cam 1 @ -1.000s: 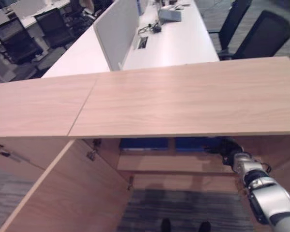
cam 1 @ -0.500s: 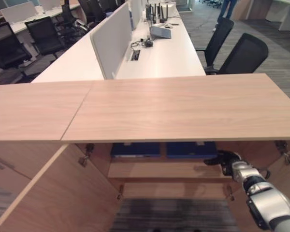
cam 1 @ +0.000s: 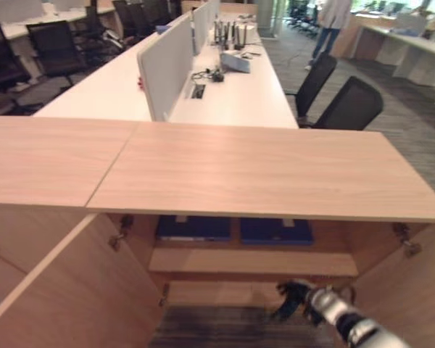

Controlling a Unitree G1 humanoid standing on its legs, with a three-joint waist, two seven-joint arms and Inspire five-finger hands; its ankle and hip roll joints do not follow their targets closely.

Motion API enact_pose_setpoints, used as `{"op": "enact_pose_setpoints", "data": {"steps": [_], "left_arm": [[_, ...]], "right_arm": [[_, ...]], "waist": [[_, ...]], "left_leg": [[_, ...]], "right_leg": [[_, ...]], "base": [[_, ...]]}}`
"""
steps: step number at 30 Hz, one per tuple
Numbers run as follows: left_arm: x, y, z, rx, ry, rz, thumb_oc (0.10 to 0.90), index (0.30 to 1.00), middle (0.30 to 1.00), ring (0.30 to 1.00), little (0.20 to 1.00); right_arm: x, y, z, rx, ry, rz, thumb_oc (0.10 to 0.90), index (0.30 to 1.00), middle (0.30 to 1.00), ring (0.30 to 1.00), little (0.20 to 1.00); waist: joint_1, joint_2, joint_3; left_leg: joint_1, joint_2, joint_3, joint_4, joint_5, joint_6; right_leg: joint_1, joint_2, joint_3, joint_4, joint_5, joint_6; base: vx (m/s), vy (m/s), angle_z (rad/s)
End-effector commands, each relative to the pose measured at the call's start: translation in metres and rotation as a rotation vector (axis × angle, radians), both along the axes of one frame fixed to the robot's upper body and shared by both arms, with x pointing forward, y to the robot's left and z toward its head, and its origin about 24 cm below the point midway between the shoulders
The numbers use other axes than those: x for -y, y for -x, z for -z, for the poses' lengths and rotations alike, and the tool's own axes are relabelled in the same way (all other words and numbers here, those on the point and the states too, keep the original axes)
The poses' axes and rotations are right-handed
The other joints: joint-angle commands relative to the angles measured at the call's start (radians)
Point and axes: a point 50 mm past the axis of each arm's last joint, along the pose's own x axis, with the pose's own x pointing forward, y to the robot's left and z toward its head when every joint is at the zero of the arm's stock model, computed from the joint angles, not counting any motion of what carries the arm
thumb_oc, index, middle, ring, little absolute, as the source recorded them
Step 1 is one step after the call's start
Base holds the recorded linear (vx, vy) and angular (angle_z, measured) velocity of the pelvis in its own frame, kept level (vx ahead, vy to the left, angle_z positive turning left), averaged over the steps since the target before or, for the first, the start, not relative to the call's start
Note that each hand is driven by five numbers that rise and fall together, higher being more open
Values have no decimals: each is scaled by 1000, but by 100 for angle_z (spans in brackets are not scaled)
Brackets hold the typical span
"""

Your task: Put the empty folder in the office cabinet

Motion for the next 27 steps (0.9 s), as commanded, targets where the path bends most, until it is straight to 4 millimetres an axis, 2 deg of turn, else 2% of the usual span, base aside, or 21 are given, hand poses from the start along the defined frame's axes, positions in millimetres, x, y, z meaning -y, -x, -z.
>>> {"op": "enact_pose_setpoints", "data": {"steps": [1,2,4,5,8,9,11,15,16,17,19,23,25,27], "left_arm": [[-23,6,-5,-74,-83,51,800,900,900,900,900],[-23,5,-5,-74,-83,52,800,900,900,900,900],[-24,4,-6,-74,-95,57,800,900,900,900,900],[-23,0,-6,-63,-104,62,800,900,900,900,900],[-21,-14,-7,-6,-111,39,800,900,900,900,900],[-21,-14,-7,-6,-111,40,800,900,900,900,900],[-19,-29,-9,60,-111,10,800,900,900,900,900],[-16,-36,-9,84,-109,6,800,900,900,900,900],[-16,-36,-9,87,-109,8,800,900,900,900,900],[-16,-34,-9,85,-111,1,800,900,900,900,900],[-16,-29,-8,71,-110,-6,800,900,900,900,900],[-13,-24,-6,64,-103,-51,800,900,900,900,900],[-9,-25,-5,77,-94,-95,800,900,900,900,900],[-7,-24,-5,78,-89,-102,800,900,900,900,900]], "right_arm": [[22,-39,-23,235,-96,369,800,900,900,900,900],[22,-39,-23,235,-96,369,800,900,900,900,900],[31,-33,-23,276,-146,518,800,900,900,900,900],[44,-22,-22,304,-168,674,800,900,900,900,900],[65,2,-19,319,-131,837,800,900,900,900,900],[65,2,-19,319,-131,838,800,900,900,900,900],[83,18,-17,314,-61,930,800,900,900,900,900],[89,30,-13,275,-16,972,800,900,900,900,900],[90,35,-11,261,-5,982,800,900,900,900,900],[94,40,-10,247,16,1001,800,900,900,900,900],[95,45,-8,233,27,1021,800,900,900,900,900],[101,53,-7,220,58,1043,800,900,900,900,900],[109,55,-10,239,83,1074,800,900,900,900,900],[113,58,-11,247,95,1087,800,900,900,900,900]], "waist": [[-46,5,40],[-45,5,40],[-69,13,51],[-93,22,57],[-124,35,53],[-122,35,53],[-136,45,44],[-140,46,25],[-143,39,15],[-145,28,2],[-145,22,-10],[-154,21,-15],[-172,23,-11],[-179,26,-12]], "left_leg": [[18,4,10,-6,-124,-6],[19,4,11,-6,-124,-6],[24,22,50,-6,-127,-8],[26,42,80,-6,-130,-10],[21,61,115,-6,-138,-8],[22,60,116,-6,-139,-7],[11,78,160,-6,-142,-5],[6,86,202,-6,-146,-2],[8,83,217,-6,-149,-2],[8,82,246,-6,-145,-6],[8,92,278,-6,-140,-15],[24,117,303,-6,-133,-33],[30,149,306,-5,-120,-54],[33,162,306,-4,-116,-61]], "right_leg": [[-71,-20,-21,3,75,84],[-72,-20,-20,4,75,84],[-77,-33,-60,29,60,88],[-69,-48,-64,56,32,82],[-46,-70,-27,95,3,72],[-47,-70,-25,97,2,72],[-17,-102,-6,112,-4,73],[11,-126,16,109,11,81],[31,-122,23,86,16,85],[47,-99,35,26,23,95],[51,-66,54,-42,12,98],[49,-30,79,-56,-12,82],[57,6,91,-62,-44,61],[58,20,96,-64,-56,53]], "base": [[-52,24,-71],[-53,32,-81],[-29,18,-95],[-20,6,-125],[-4,0,-76],[-5,-25,-59],[-2,-40,-55],[33,-58,-42],[96,-173,-62],[82,-220,-82],[68,-225,-89],[63,-201,-60],[25,-256,-24],[22,-165,0]]}}
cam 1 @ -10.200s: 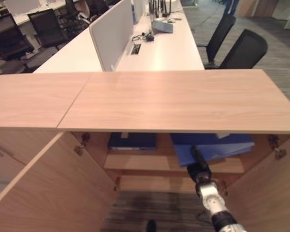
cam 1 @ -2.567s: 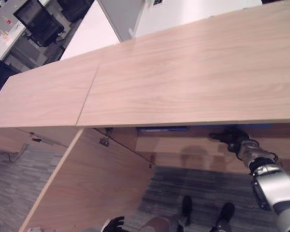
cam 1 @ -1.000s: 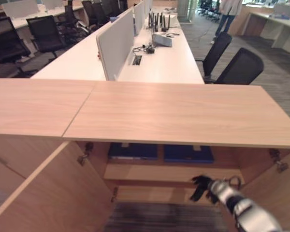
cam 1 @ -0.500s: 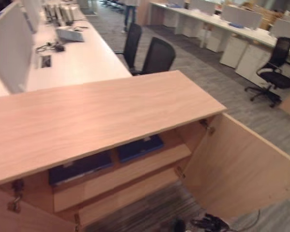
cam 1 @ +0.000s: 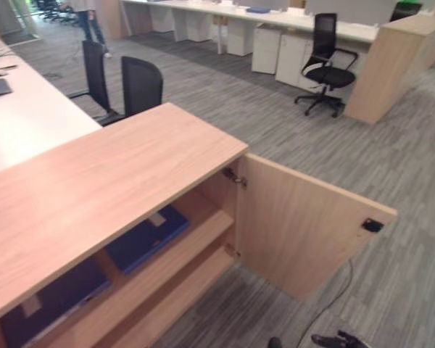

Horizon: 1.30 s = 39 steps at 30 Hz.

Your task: Put the empty folder in the office cabinet

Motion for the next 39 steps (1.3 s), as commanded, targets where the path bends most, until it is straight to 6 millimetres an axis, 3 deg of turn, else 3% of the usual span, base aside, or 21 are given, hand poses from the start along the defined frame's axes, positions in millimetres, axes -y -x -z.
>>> {"op": "enact_pose_setpoints", "data": {"steps": [1,2,6,9,11,12,13,17,23,24,26,29,33,37,38,39], "left_arm": [[-13,6,-2,-5,-48,-91,800,900,900,900,900],[-11,9,-1,-9,-46,-98,800,900,900,900,900],[-8,12,0,-15,-37,-98,800,900,900,900,900],[-11,15,0,-25,-37,-113,800,900,900,900,900],[-11,15,0,-24,-37,-118,800,900,900,900,900],[-11,14,-1,-15,-39,-126,800,900,900,900,900],[-11,14,-1,-15,-39,-126,800,900,900,900,900],[-12,10,-1,2,-35,-128,800,900,900,900,900],[-10,12,-1,-1,-24,-112,800,900,900,900,900],[-9,13,0,-5,-17,-110,800,900,900,900,900],[-9,14,0,-6,-14,-111,800,900,900,900,900],[-9,14,0,-9,-10,-111,800,900,900,900,900],[-9,13,0,-7,-4,-114,800,900,900,900,900],[-6,9,0,2,20,-102,800,900,900,900,900],[-6,9,0,2,20,-102,800,900,900,900,900],[-5,8,0,4,29,-97,800,900,900,900,900]], "right_arm": [[20,-33,-14,118,71,70,800,900,900,900,900],[30,-39,-22,156,119,66,800,900,900,900,900],[41,-55,-38,240,180,48,800,900,900,900,900],[54,-86,-71,402,279,-20,800,900,900,900,900],[56,-94,-80,441,299,-38,800,900,900,900,900],[59,-112,-100,528,348,-89,800,900,900,900,900],[59,-112,-101,528,348,-89,800,900,900,900,900],[63,-145,-143,669,457,-219,800,900,900,900,900],[67,-175,-175,728,534,-331,800,900,900,900,900],[66,-187,-187,747,554,-383,800,900,900,900,900],[64,-192,-191,754,558,-403,800,900,900,900,900],[52,-209,-208,794,558,-530,800,900,900,900,900],[38,-217,-218,824,536,-647,800,900,900,900,900],[-5,-230,-228,932,371,-825,800,900,900,900,900],[-5,-230,-228,932,370,-826,800,900,900,900,900],[-21,-232,-229,969,297,-883,800,900,900,900,900]], "waist": [[-3,-5,-4],[-14,-2,-4],[-22,6,-3],[-26,15,3],[-25,17,6],[-20,19,13],[-21,19,14],[-2,24,28],[19,30,35],[31,32,37],[32,33,38],[44,35,40],[50,34,41],[62,35,41],[61,35,42],[64,37,41]], "left_leg": [[-20,-25,-84,-10,-102,28],[-18,1,-77,-2,-92,12],[-21,37,-68,23,-81,-10],[-25,77,-58,62,-70,-35],[-28,88,-58,73,-67,-41],[-34,108,-62,92,-58,-52],[-34,110,-62,93,-58,-52],[-36,142,-77,100,-29,-72],[-39,163,-94,87,17,-92],[-43,171,-101,82,44,-102],[-44,173,-103,80,54,-105],[-49,183,-109,78,91,-119],[-54,189,-108,79,120,-130],[-58,190,-99,86,150,-141],[-58,190,-99,86,150,-141],[-56,191,-98,86,153,-144]], "right_leg": [[17,-38,-1,22,-79,69],[21,-10,4,21,-100,55],[30,23,9,20,-129,33],[43,62,14,20,-168,7],[46,71,11,21,-176,0],[56,87,8,20,-194,-13],[57,88,8,20,-194,-14],[78,115,-10,13,-223,-39],[92,133,-30,6,-240,-58],[97,140,-34,3,-245,-65],[99,142,-37,3,-247,-68],[106,150,-49,3,-257,-78],[114,153,-62,3,-263,-85],[123,157,-81,3,-273,-93],[123,157,-81,3,-273,-93],[127,158,-83,3,-275,-94]], "base": [[48,-330,-5],[43,-310,-7],[31,-190,-6],[53,-241,-7],[39,-207,-6],[25,-153,-3],[34,-216,0],[28,-165,8],[18,-117,12],[21,-117,23],[11,-65,10],[15,-58,5],[10,-37,7],[4,-20,5],[0,0,0],[0,0,0]]}}
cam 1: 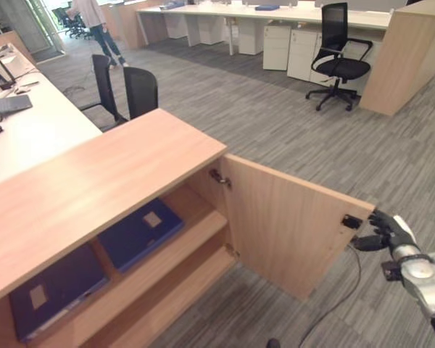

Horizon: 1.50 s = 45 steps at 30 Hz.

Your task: Put the empty folder in the office cabinet

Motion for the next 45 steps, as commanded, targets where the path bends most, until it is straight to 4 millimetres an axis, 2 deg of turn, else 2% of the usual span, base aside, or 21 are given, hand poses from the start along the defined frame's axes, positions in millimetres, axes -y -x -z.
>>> {"op": "enact_pose_setpoints", "data": {"steps": [1,3,7,12,14,19,22,23,25,26,27,28,30,31,32,33,36,39,42,43,45], "left_arm": [[-9,-3,-2,-4,1,11,800,900,900,900,900],[-7,-3,-2,-8,16,15,800,900,900,900,900],[-5,-5,-2,-9,26,19,800,900,900,900,900],[0,-13,-1,1,43,40,800,900,900,900,900],[1,-15,-2,10,41,43,800,900,900,900,900],[9,-35,-4,76,38,51,800,900,900,900,900],[12,-47,-6,119,32,39,800,900,900,900,900],[14,-53,-8,138,34,34,800,900,900,900,900],[19,-57,-8,148,48,45,800,900,900,900,900],[23,-61,-8,161,63,51,800,900,900,900,900],[23,-62,-8,161,63,51,800,900,900,900,900],[28,-62,-8,154,74,75,800,900,900,900,900],[28,-61,-7,143,75,81,800,900,900,900,900],[30,-57,-5,116,79,96,800,900,900,900,900],[30,-56,-5,115,80,96,800,900,900,900,900],[34,-53,-3,93,87,117,800,900,900,900,900],[44,-59,-4,104,115,175,800,900,900,900,900],[43,-56,-3,86,109,249,800,900,900,900,900],[32,-43,-1,44,94,260,800,900,900,900,900],[32,-43,-1,42,93,263,800,900,900,900,900],[23,-30,0,6,80,244,800,900,900,900,900]], "right_arm": [[-78,-45,-44,248,-220,-347,800,900,900,900,900],[-114,-46,-45,234,-313,-505,800,900,900,900,900],[-146,-40,-42,203,-389,-652,800,900,900,900,900],[-222,-9,-29,55,-558,-998,800,900,900,900,900],[-232,-5,-25,27,-602,-1022,800,900,900,900,900],[-299,15,-11,-88,-752,-1181,800,900,900,900,900],[-314,16,-13,-105,-782,-1213,800,900,900,900,900],[-316,15,-14,-96,-793,-1213,800,900,900,900,900],[-322,18,-12,-108,-786,-1216,800,900,900,900,900],[-326,19,-14,-105,-768,-1237,800,900,900,900,900],[-326,18,-14,-105,-768,-1237,800,900,900,900,900],[-329,18,-13,-114,-770,-1227,800,900,900,900,900],[-329,17,-11,-122,-777,-1216,800,900,900,900,900],[-328,19,-4,-147,-780,-1194,800,900,900,900,900],[-328,19,-4,-148,-780,-1194,800,900,900,900,900],[-327,20,2,-166,-779,-1174,800,900,900,900,900],[-306,11,20,-159,-683,-1057,800,900,900,900,900],[-295,12,42,-203,-680,-946,800,900,900,900,900],[-251,27,91,-329,-546,-732,800,900,900,900,900],[-251,27,92,-329,-546,-731,800,900,900,900,900],[-223,43,118,-419,-479,-605,800,900,900,900,900]], "waist": [[41,-96,-37],[44,-94,-38],[44,-95,-38],[50,-104,-41],[51,-106,-40],[77,-117,-29],[86,-126,-15],[92,-135,-7],[102,-147,-2],[116,-159,2],[113,-157,2],[126,-161,0],[127,-158,-7],[127,-145,-18],[123,-144,-19],[128,-125,-29],[138,-72,-43],[159,-58,-48],[226,-40,-59],[223,-41,-60],[242,-42,-67]], "left_leg": [[-12,11,-15,-1,19,-42],[-9,13,-14,0,25,-46],[-7,17,-12,0,28,-49],[-8,29,-16,13,34,-55],[-10,31,-19,16,35,-56],[-23,35,-56,24,48,-56],[-47,41,-72,34,79,-63],[-70,46,-78,50,93,-65],[-75,39,-67,95,39,-47],[-69,21,-54,180,-49,-23],[-76,24,-59,191,-56,-22],[-64,-5,-56,277,-145,0],[-57,-21,-55,306,-188,7],[-17,-48,-29,306,-244,11],[-17,-49,-34,304,-245,12],[24,-72,-11,268,-275,13],[27,-115,12,94,-282,46],[22,-141,-32,35,-262,60],[2,-210,-136,-25,-258,104],[3,-215,-142,-28,-257,107],[8,-260,-198,-55,-262,138]], "right_leg": [[77,11,-10,7,-217,14],[82,13,-13,7,-218,10],[84,15,-13,7,-218,9],[85,23,-11,7,-219,3],[85,23,-12,7,-219,1],[76,23,-14,7,-212,-2],[67,18,-28,7,-204,-1],[60,13,-40,7,-203,-3],[49,-4,-70,14,-206,-6],[35,-24,-114,29,-209,-7],[34,-23,-117,31,-211,-6],[21,-38,-172,44,-219,-7],[14,-43,-204,49,-223,-5],[5,-57,-281,67,-232,-4],[6,-59,-286,70,-234,-2],[-5,-86,-362,91,-238,-3],[-4,-210,-554,174,-219,-2],[29,-250,-627,197,-204,12],[72,-338,-717,252,-150,55],[76,-344,-724,256,-148,60],[107,-397,-769,287,-105,98]], "base": [[0,0,0],[3,-2,2],[5,-5,-20],[-1,-17,-9],[-8,-15,-16],[-7,-19,-18],[-33,-20,48],[-96,-27,40],[-106,-24,94],[-97,-19,100],[-125,-32,85],[-55,-11,83],[-60,17,107],[-45,52,126],[-58,142,160],[-47,157,170],[-121,361,243],[-51,254,259],[-42,298,122],[13,254,67],[23,258,90]]}}
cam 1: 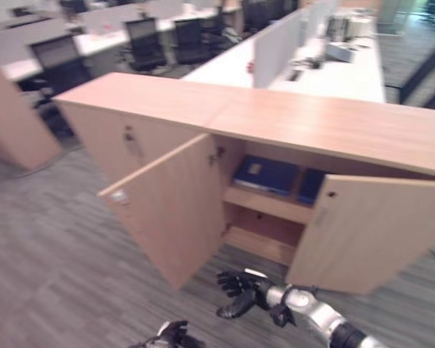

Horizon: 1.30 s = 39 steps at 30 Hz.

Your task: Put the empty folder in the office cabinet

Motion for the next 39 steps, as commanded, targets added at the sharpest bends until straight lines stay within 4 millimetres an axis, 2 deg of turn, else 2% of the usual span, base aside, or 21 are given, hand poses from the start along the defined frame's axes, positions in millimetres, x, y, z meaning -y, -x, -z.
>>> {"op": "enact_pose_setpoints", "data": {"steps": [1,2,4,6,7,8,12,16,17,18,19,20,21,22,24,26,27,28,31,32,39], "left_arm": [[-9,18,4,-94,-29,25,800,900,900,900,900],[-12,27,6,-120,-29,-2,800,900,900,900,900],[-14,32,6,-134,-31,-15,800,900,900,900,900],[-18,42,7,-160,-30,-86,800,900,900,900,900],[-18,41,7,-159,-31,-85,800,900,900,900,900],[-18,45,7,-165,-27,-131,800,900,900,900,900],[-27,46,6,-159,-39,-210,800,900,900,900,900],[-32,42,4,-141,-52,-206,800,900,900,900,900],[-43,34,-2,-50,-27,-225,800,900,900,900,900],[-69,60,-6,-132,-116,-202,800,900,900,900,900],[-89,76,-11,-195,-219,-206,800,900,900,900,900],[-90,75,-11,-191,-223,-206,800,900,900,900,900],[-100,66,-16,-167,-242,-208,800,900,900,900,900],[-92,49,-15,-101,-235,-217,800,900,900,900,900],[-93,42,-17,-69,-265,-210,800,900,900,900,900],[-96,1,-29,87,-293,-167,800,900,900,900,900],[-96,1,-29,88,-294,-167,800,900,900,900,900],[-108,-30,-47,203,-345,-128,800,900,900,900,900],[-122,-60,-69,303,-409,-77,800,900,900,900,900],[-135,-84,-91,386,-462,-53,800,900,900,900,900],[-166,-133,-152,555,-555,-61,800,900,900,900,900]], "right_arm": [[11,-4,3,63,98,39,800,900,900,900,900],[34,19,28,-59,176,159,800,900,900,900,900],[40,30,38,-113,201,207,800,900,900,900,900],[58,59,61,-263,294,377,800,900,900,900,900],[57,58,61,-261,293,378,800,900,900,900,900],[68,78,72,-359,336,499,800,900,900,900,900],[82,114,83,-521,397,655,800,900,900,900,900],[84,132,87,-596,391,734,800,900,900,900,900],[95,138,86,-608,383,789,800,900,900,900,900],[110,143,84,-617,413,848,800,900,900,900,900],[106,144,85,-628,397,876,800,900,900,900,900],[104,143,86,-627,393,875,800,900,900,900,900],[105,146,86,-627,388,904,800,900,900,900,900],[100,155,88,-644,386,907,800,900,900,900,900],[103,160,88,-652,397,923,800,900,900,900,900],[113,167,87,-662,432,947,800,900,900,900,900],[113,167,87,-661,432,948,800,900,900,900,900],[118,171,86,-665,447,959,800,900,900,900,900],[124,176,85,-672,462,960,800,900,900,900,900],[130,179,84,-675,468,966,800,900,900,900,900],[140,181,81,-661,472,945,800,900,900,900,900]], "waist": [[19,-24,17],[33,-26,7],[35,-28,1],[52,-33,-15],[51,-34,-14],[55,-36,-24],[66,-37,-46],[69,-45,-54],[83,-33,-56],[73,-14,-51],[59,-23,-47],[60,-26,-44],[54,-33,-44],[40,-43,-39],[31,-48,-35],[1,-52,-30],[3,-52,-29],[-10,-49,-27],[-30,-47,-26],[-50,-48,-27],[-99,-58,-28]], "left_leg": [[54,28,-70,-111,-55,-68],[51,-5,-110,-123,-53,-54],[50,-21,-131,-129,-51,-45],[49,-55,-177,-142,-45,-31],[50,-56,-180,-143,-44,-31],[53,-74,-208,-150,-41,-23],[54,-102,-249,-150,-42,-10],[63,-115,-256,-150,-48,2],[63,-121,-264,-150,-49,8],[67,-124,-265,-150,-45,11],[72,-120,-252,-150,-44,7],[72,-120,-249,-150,-44,7],[75,-117,-239,-150,-47,5],[80,-112,-219,-150,-53,6],[81,-109,-211,-150,-53,5],[84,-104,-187,-150,-59,3],[84,-103,-186,-150,-59,3],[86,-101,-172,-150,-61,2],[89,-98,-152,-150,-64,-1],[95,-95,-135,-150,-68,-3],[116,-83,-65,-150,-79,-7]], "right_leg": [[64,-9,-74,-28,-56,68],[94,-35,-99,-29,-29,96],[106,-46,-107,-31,-17,108],[130,-64,-115,-44,11,134],[132,-65,-118,-45,13,136],[145,-78,-113,-53,42,159],[164,-79,-94,-90,54,169],[167,-81,-84,-101,66,178],[174,-82,-98,-107,70,183],[166,-84,-86,-99,80,187],[159,-83,-68,-102,84,187],[157,-83,-64,-103,84,187],[153,-78,-52,-112,86,187],[138,-73,-21,-119,94,188],[131,-69,-8,-126,96,188],[114,-59,24,-138,98,188],[113,-59,26,-138,98,188],[105,-54,40,-147,103,191],[91,-51,62,-155,110,193],[82,-47,84,-161,115,195],[44,-32,155,-181,133,200]], "base": [[8,324,138],[-4,308,121],[11,185,85],[12,174,60],[29,198,43],[28,107,27],[31,139,40],[36,81,5],[-2,133,-1],[-2,134,-6],[-7,91,2],[12,-7,9],[0,0,0],[25,-33,-9],[8,-28,-33],[8,-19,-37],[12,-1,-37],[15,5,-24],[18,5,-42],[27,0,-24],[33,-15,-41]]}}
